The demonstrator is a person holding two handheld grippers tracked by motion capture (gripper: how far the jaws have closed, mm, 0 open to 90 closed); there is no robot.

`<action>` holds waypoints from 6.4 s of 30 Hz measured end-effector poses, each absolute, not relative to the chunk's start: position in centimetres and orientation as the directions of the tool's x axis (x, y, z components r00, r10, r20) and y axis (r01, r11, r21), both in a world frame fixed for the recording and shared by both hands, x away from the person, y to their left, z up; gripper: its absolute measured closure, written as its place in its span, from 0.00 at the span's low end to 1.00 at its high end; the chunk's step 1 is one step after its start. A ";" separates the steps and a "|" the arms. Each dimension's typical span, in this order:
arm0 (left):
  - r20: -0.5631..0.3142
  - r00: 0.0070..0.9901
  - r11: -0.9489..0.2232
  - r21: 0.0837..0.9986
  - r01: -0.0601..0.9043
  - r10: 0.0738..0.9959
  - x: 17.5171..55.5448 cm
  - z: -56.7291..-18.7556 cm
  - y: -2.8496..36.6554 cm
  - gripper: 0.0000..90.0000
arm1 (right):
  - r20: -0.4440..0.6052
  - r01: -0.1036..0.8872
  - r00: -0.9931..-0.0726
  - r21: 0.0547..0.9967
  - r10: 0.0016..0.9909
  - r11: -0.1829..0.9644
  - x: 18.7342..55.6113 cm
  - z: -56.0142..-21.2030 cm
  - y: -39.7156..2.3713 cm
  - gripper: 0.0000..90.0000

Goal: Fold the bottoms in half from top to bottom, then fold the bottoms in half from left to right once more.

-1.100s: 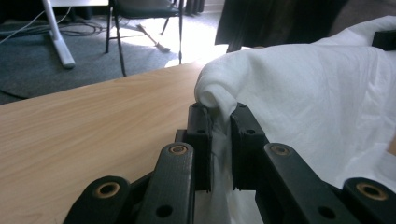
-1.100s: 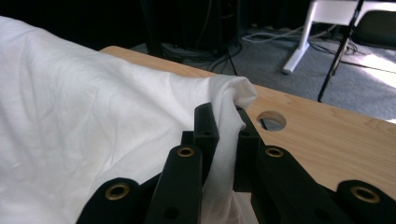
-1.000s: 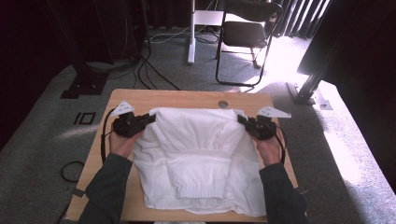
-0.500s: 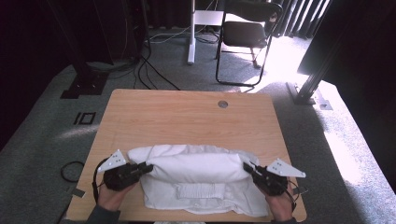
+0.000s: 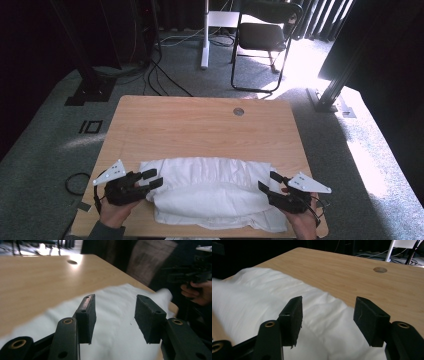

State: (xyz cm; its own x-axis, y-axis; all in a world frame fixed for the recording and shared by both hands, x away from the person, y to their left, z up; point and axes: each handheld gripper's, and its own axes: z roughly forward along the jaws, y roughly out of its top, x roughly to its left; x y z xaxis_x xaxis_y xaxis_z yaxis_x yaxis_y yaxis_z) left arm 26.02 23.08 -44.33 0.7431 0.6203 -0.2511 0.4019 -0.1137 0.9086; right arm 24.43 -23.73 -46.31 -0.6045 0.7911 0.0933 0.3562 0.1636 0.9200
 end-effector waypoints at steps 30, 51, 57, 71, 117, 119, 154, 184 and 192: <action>-0.219 0.708 -0.356 0.743 0.567 0.672 25.1 -54.9 15.2 0.65 | 0.031 0.522 -0.576 0.783 0.817 0.338 24.8 -54.9 -16.7 0.48; -0.188 0.610 -0.292 0.746 0.598 0.769 33.5 -54.6 16.2 0.64 | 0.060 0.547 -0.554 0.778 0.830 0.309 34.7 -55.2 -14.8 0.47; -0.189 0.596 -0.267 0.761 0.591 0.781 33.3 -53.4 16.9 0.55 | 0.083 0.552 -0.558 0.780 0.825 0.295 35.0 -55.3 -15.1 0.47; -0.299 0.341 0.001 0.754 0.657 0.891 35.7 -52.9 25.7 0.11 | 0.108 0.550 -0.559 0.791 0.822 0.270 35.0 -55.6 -15.4 0.47; -0.324 0.500 -0.132 0.721 0.680 0.803 36.0 -52.7 23.5 0.86 | 0.115 0.562 -0.554 0.783 0.825 0.268 34.4 -54.8 -15.2 0.51; -0.322 0.504 -0.132 0.727 0.674 0.801 36.0 -52.3 23.5 0.86 | 0.095 0.549 -0.559 0.787 0.824 0.282 34.2 -53.9 -15.0 0.54; -0.282 0.698 -0.141 0.864 0.483 0.659 35.7 -42.6 19.0 0.86 | 0.047 0.483 -0.698 0.768 0.714 0.421 35.1 -54.9 -4.1 0.51; -0.231 0.767 -0.270 0.844 0.464 0.598 35.6 -44.0 12.4 0.86 | 0.051 0.510 -0.674 0.754 0.737 0.414 34.1 -55.9 -10.9 0.39; -0.245 0.781 -0.317 0.813 0.489 0.574 36.4 -46.7 9.2 0.86 | 0.093 0.494 -0.725 0.761 0.683 0.420 33.3 -54.1 -13.2 0.33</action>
State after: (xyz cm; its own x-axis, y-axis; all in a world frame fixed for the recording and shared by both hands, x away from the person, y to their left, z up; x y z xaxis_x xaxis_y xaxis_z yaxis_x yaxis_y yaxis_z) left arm 36.40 9.20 -46.73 0.7811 0.5742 -0.2453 0.4885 -0.3173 0.8128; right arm 33.25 -13.17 -54.06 -0.7248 0.6826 0.0931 0.4936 0.4203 0.7614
